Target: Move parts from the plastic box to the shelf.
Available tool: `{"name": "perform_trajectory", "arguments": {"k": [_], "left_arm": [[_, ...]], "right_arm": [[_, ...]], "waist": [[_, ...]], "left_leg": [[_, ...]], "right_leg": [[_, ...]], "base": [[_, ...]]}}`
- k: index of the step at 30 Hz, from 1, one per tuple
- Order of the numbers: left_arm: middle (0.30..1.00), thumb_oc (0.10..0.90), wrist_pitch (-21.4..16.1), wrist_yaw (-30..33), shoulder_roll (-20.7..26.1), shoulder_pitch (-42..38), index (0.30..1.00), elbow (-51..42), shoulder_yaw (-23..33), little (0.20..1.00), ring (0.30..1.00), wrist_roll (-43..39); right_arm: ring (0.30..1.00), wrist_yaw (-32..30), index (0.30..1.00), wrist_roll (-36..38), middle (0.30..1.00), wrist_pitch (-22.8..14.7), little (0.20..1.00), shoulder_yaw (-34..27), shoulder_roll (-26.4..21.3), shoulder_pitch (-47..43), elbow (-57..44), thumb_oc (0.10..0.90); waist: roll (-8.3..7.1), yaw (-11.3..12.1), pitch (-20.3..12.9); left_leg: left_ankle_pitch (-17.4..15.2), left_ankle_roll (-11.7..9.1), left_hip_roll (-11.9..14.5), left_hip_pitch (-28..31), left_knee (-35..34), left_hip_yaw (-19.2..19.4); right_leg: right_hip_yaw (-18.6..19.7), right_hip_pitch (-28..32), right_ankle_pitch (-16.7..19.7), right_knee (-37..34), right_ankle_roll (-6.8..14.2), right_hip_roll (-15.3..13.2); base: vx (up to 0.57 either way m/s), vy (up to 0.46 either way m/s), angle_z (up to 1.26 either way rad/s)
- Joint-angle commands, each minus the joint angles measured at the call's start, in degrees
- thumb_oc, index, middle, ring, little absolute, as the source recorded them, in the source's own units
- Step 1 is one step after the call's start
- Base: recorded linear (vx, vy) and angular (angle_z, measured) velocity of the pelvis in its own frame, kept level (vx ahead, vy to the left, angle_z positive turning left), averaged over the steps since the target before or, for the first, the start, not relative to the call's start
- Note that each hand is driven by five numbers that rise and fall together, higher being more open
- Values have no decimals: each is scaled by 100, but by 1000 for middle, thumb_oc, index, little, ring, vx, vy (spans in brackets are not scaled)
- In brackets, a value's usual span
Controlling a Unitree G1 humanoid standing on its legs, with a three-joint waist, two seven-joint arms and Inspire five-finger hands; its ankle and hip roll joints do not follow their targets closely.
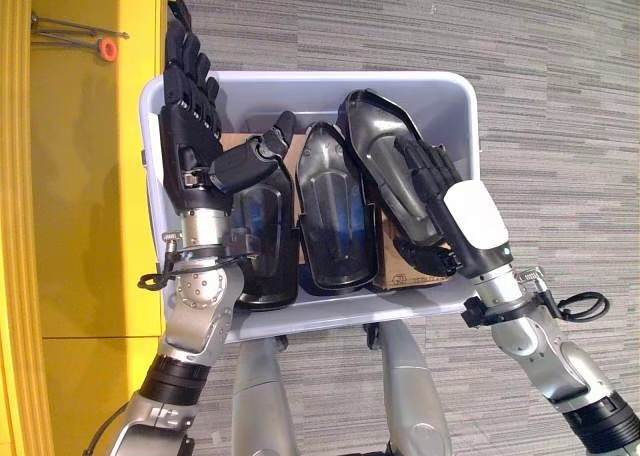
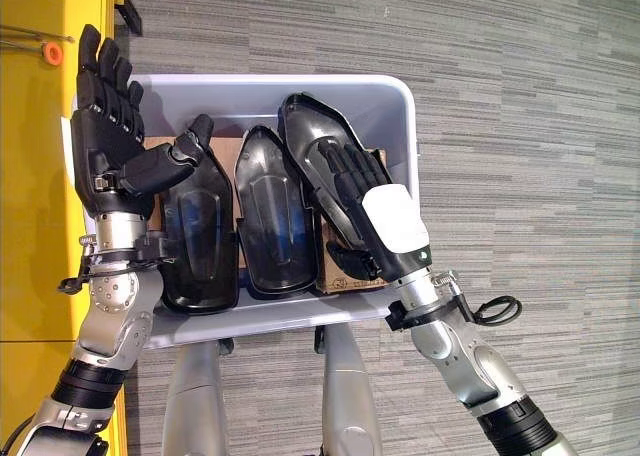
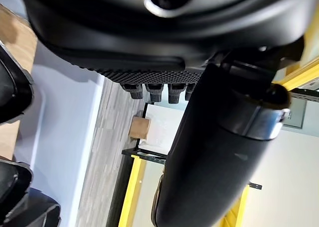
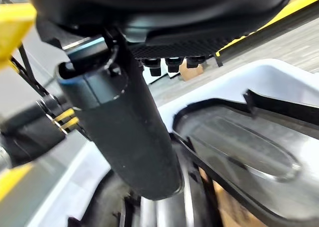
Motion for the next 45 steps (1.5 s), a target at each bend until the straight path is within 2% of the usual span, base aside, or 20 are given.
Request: {"name": "perform_trajectory", "arguments": {"k": [1, 15, 25, 32, 39, 45], "left_arm": [[1000, 900, -621, -20, -77, -112, 1000, -626, 60, 1000, 1000, 424], [1000, 900, -626, -57, -67, -23, 1000, -690, 129, 1000, 1000, 406], [1000, 900, -614, -245, -84, 0, 1000, -691, 149, 1000, 1000, 289], [1000, 900, -633, -328, -108, -66, 1000, -626, 69, 1000, 1000, 199], [1000, 900, -651, -384, -120, -98, 1000, -615, 26, 1000, 1000, 166], [1000, 900, -660, -398, -137, -117, 1000, -605, -6, 1000, 1000, 154]], "right_arm": [[1000, -158, 1000, 347, 1000, -451, 1000, -375, -356, 67, -659, 900], [1000, -337, 1000, -34, 1000, -296, 1000, -868, -724, 391, -455, 900], [1000, -182, 1000, -490, 1000, -121, 1000, -781, -985, 412, 188, 900], [1000, -125, 1000, -516, 1000, -37, 1000, -428, -960, 108, 923, 900], [1000, -97, 1000, -999, 1000, 73, 1000, 56, -1073, -347, 1488, 900], [1000, -27, 1000, -1077, 1000, 60, 1000, 241, -1062, -507, 1534, 900]], "waist": [[118, -65, -561], [72, -114, -570], [71, -88, -594], [95, -55, -595], [127, 14, -605], [142, 29, -599]], "left_leg": [[-351, -178, 358, 135, 154, -288], [-316, -206, 384, 165, 90, -313], [-305, -228, 380, 166, 82, -329], [-289, -232, 378, 155, 76, -351], [-282, -232, 352, 118, 85, -379], [-275, -225, 346, 104, 82, -381]], "right_leg": [[-129, 432, 350, -235, 58, -241], [-128, 441, 353, -259, 54, -210], [-147, 429, 320, -222, 44, -197], [-168, 432, 311, -220, 35, -202], [-166, 397, 293, -173, 21, -221], [-164, 362, 275, -138, 14, -213]], "base": [[0, 0, 0], [0, 0, 0], [0, 0, 0], [0, 0, 0], [0, -1, 0], [0, 0, 0]]}}
